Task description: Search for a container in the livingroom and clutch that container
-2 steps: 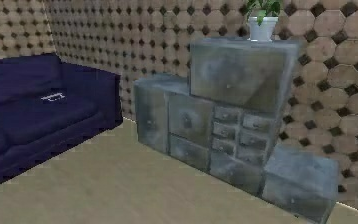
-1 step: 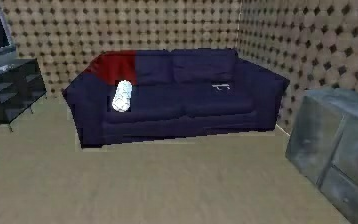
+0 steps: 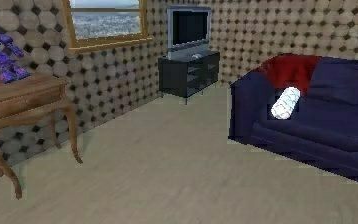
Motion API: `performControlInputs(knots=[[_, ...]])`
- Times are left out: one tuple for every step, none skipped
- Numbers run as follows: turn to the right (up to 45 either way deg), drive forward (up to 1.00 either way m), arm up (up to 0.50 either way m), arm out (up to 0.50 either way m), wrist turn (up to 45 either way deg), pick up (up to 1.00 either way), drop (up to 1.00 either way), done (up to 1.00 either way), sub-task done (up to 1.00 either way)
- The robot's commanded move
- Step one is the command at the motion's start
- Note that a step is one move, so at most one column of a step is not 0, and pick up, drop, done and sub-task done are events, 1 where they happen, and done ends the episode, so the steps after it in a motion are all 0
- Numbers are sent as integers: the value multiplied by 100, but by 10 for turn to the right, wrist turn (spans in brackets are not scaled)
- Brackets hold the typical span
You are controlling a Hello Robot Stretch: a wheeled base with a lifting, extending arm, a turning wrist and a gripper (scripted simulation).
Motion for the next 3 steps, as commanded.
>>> performControlInputs(knots=[[-450, 0, 0, 0, 0, 0, 0, 0, 0], [-360, 0, 0, 0, 0, 0, 0, 0, 0], [0, 80, 0, 0, 0, 0, 0, 0, 0]])
